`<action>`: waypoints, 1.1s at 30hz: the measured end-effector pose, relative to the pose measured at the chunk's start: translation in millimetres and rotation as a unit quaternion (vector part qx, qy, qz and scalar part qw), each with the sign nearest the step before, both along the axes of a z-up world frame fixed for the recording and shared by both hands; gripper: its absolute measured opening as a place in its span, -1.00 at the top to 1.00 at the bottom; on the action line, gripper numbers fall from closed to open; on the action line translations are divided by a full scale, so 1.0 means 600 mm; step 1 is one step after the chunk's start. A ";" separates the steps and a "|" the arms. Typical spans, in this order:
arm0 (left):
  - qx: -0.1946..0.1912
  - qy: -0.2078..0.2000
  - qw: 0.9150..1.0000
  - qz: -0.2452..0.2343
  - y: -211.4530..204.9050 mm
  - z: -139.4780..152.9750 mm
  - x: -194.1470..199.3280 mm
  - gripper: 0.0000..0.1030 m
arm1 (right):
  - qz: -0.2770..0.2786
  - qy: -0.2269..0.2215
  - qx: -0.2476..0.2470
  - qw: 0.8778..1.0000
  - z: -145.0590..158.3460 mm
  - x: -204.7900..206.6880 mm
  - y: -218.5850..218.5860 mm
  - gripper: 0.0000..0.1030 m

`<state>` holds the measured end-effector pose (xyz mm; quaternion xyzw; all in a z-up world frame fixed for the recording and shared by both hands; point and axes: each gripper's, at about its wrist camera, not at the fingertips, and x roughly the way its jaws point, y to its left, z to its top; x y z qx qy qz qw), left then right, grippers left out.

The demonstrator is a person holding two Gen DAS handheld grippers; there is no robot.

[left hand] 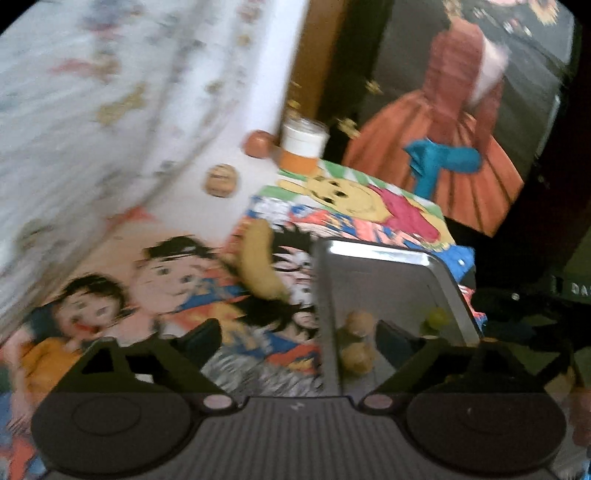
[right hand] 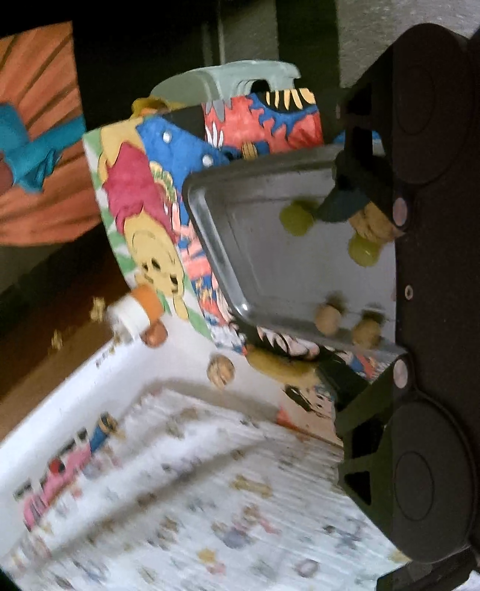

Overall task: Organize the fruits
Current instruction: 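Open both grippers and lift them away from the tray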

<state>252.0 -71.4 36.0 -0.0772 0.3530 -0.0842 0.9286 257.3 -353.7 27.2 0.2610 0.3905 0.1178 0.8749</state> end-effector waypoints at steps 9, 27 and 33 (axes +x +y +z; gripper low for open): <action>-0.014 -0.020 0.991 0.134 0.079 0.028 -0.152 -0.99 | 0.070 -0.049 -0.061 0.994 0.018 -0.088 0.080 -0.99; 0.054 0.034 0.988 0.139 0.115 -0.007 -0.267 -0.99 | 0.062 0.034 -0.024 0.997 -0.003 -0.201 0.100 -0.99; 0.049 0.041 0.992 0.109 0.102 -0.018 -0.250 -0.99 | 0.052 0.036 -0.037 0.997 -0.001 -0.210 0.096 -0.99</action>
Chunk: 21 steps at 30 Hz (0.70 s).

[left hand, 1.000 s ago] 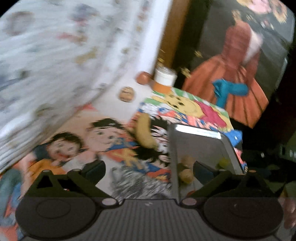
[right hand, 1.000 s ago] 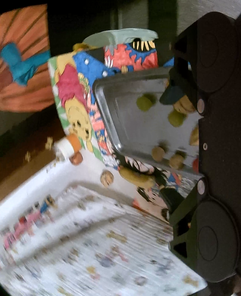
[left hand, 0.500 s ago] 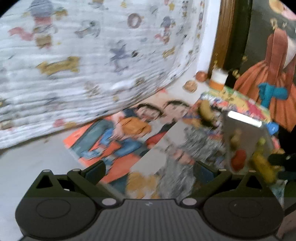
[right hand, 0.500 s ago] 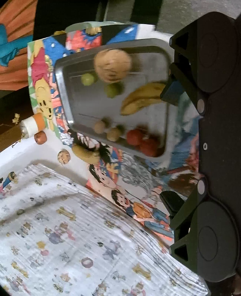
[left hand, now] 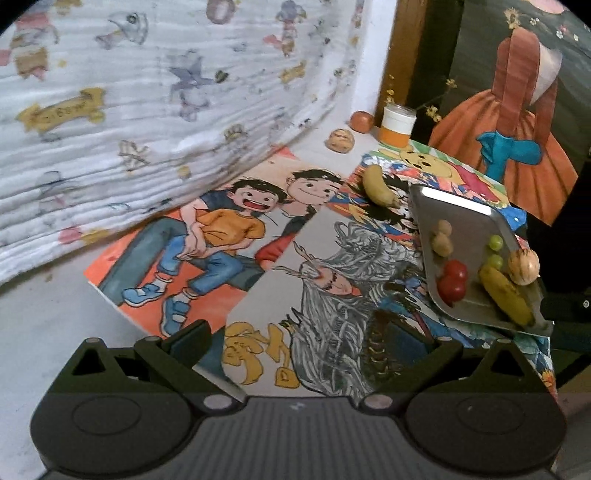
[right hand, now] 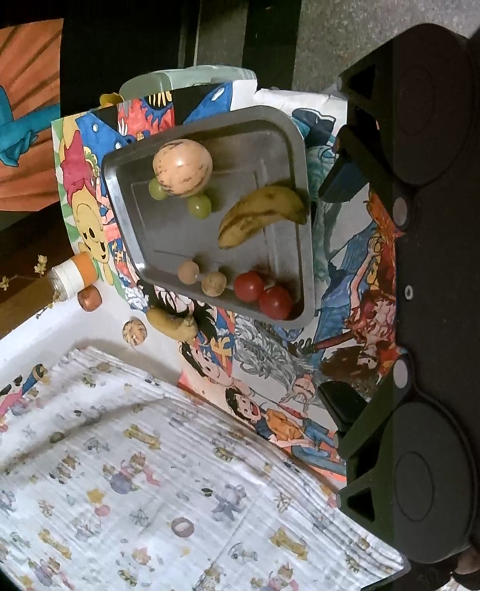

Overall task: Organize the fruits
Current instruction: 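Open both grippers and lift them away from the tray, then move the left tool toward a second striped gourd while the right approaches a banana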

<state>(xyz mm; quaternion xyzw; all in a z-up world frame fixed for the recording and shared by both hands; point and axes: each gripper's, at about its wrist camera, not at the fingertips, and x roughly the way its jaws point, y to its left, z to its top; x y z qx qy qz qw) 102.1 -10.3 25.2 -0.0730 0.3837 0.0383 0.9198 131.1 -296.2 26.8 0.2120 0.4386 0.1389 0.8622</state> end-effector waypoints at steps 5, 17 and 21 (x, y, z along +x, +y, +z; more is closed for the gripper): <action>0.007 0.010 1.000 -0.012 0.009 0.000 0.018 -0.99 | 0.022 -0.021 -0.045 0.999 0.013 0.013 0.022 -0.99; 0.024 0.017 0.999 -0.019 0.039 0.011 0.102 -0.99 | 0.045 -0.085 -0.095 0.991 0.056 0.065 0.060 -0.99; 0.032 0.019 0.999 -0.020 0.044 0.012 0.116 -0.99 | 0.052 -0.088 -0.101 0.990 0.060 0.081 0.067 -0.99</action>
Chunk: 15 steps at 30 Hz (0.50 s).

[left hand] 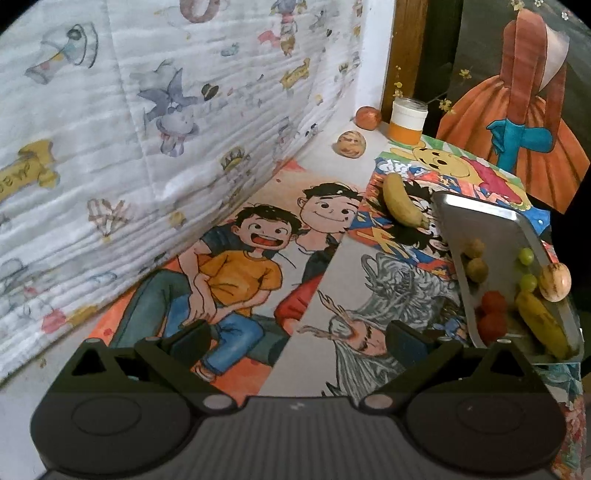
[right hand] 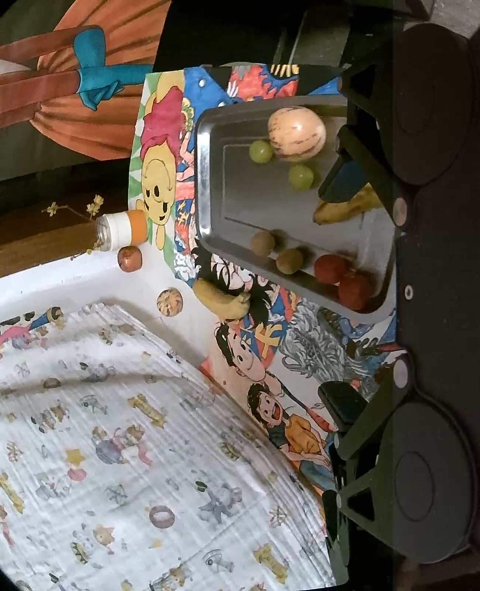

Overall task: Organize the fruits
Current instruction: 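Move the left tool toward a second striped gourd while the right approaches a banana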

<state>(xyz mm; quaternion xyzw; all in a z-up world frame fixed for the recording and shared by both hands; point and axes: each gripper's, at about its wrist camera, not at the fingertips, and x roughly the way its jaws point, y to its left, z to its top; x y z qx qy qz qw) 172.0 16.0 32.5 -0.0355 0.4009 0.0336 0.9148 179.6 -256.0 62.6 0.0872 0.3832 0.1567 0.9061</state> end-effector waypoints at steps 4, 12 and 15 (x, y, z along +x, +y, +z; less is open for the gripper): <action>0.011 0.002 1.000 -0.003 0.002 0.002 0.019 -0.99 | 0.005 -0.002 -0.007 1.000 0.000 0.016 0.004 -0.99; 0.014 0.017 1.000 -0.009 0.008 0.023 0.088 -0.99 | 0.030 -0.036 -0.059 0.997 -0.001 0.026 -0.003 -0.99; 0.025 0.002 1.000 -0.013 0.001 0.040 0.128 -0.99 | 0.036 -0.047 -0.066 0.996 0.009 0.033 -0.018 -0.99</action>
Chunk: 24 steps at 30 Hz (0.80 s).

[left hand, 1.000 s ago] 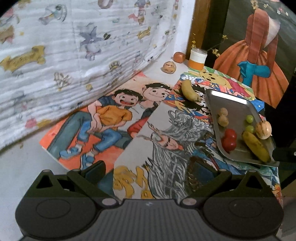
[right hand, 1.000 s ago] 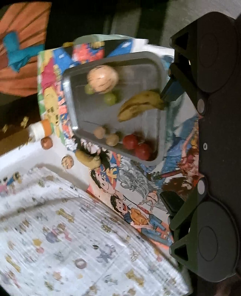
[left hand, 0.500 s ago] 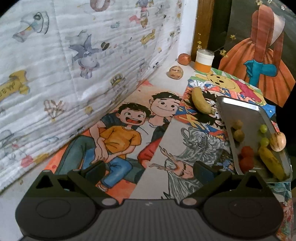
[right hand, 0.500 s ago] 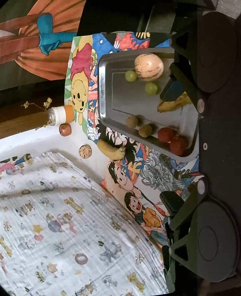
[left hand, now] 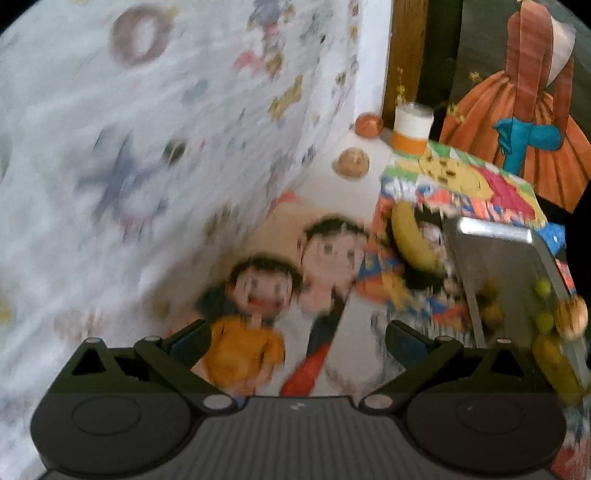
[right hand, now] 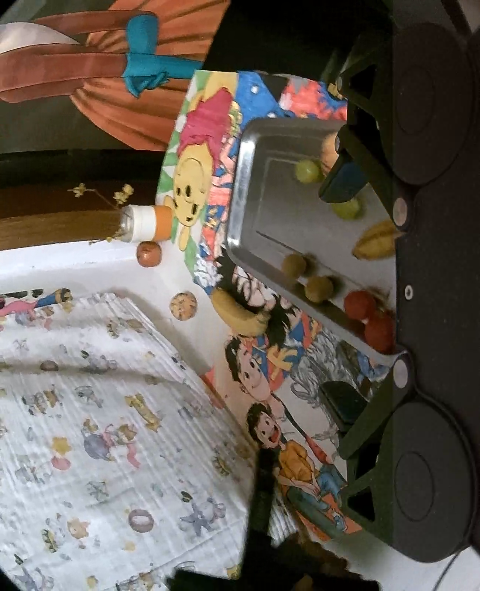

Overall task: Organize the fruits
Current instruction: 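Move the left tool toward a second striped gourd while the right approaches a banana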

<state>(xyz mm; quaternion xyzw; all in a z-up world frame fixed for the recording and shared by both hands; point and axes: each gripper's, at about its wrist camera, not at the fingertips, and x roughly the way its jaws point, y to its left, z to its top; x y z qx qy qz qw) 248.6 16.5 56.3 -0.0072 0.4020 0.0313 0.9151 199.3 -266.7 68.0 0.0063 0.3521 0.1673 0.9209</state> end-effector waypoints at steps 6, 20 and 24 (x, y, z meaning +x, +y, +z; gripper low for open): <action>0.031 -0.027 0.999 -0.014 -0.025 -0.009 0.079 -0.99 | -0.009 -0.027 -0.023 0.999 0.013 0.018 -0.023 -0.99; 0.012 -0.070 0.993 -0.099 -0.067 0.004 0.322 -0.99 | 0.148 -0.066 -0.132 0.978 0.033 0.161 0.121 -0.99; 0.005 -0.056 0.993 -0.103 -0.076 -0.019 0.393 -0.99 | 0.151 -0.028 -0.103 0.983 -0.008 0.218 0.156 -0.98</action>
